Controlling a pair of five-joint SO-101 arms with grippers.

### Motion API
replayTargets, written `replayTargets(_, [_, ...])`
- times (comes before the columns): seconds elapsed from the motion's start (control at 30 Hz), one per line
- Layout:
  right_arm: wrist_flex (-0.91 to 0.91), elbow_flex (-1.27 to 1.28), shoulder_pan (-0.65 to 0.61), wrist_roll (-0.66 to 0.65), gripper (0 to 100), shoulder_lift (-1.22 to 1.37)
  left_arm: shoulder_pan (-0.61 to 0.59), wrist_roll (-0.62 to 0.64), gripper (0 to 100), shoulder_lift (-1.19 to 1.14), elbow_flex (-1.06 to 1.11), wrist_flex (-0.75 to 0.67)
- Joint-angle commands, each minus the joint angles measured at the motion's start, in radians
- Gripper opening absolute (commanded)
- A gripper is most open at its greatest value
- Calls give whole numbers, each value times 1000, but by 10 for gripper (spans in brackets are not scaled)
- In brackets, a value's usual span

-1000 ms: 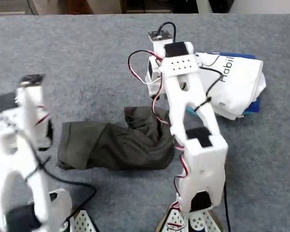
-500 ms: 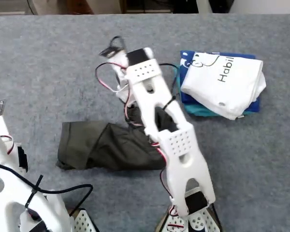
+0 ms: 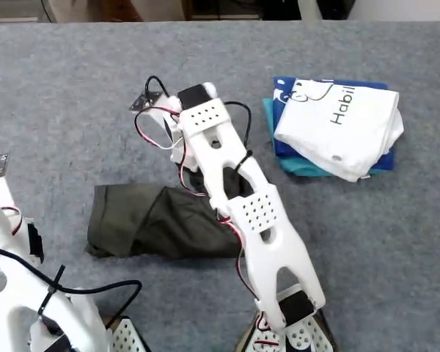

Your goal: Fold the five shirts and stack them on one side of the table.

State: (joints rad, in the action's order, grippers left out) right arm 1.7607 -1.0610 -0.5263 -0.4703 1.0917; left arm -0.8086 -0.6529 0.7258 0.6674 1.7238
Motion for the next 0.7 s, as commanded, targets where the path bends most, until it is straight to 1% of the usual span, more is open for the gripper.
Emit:
replayTargets(0.0, [8,-48,5,-44,209,22,-9,-6,23,21,-3,6])
replayTargets(0.13, [12,-42,7,-83,208,101,-9,-6,23,21,-3,6])
replayTargets(0.2, [14,-58,8,-87,190,133,-9,-6,23,21,-3,6])
replayTargets(0.33, [15,-101,5,-83,71,137,-9,-6,23,21,-3,6])
replayTargets(0.43, [14,-104,10,-81,3,136,-9,-6,23,21,-3,6])
replayTargets(0.57, [21,-125,35,-69,2,117,-9,-6,23,21,-3,6])
replayTargets(0.67, [21,-205,67,0,2,62,-9,-6,24,21,-3,6])
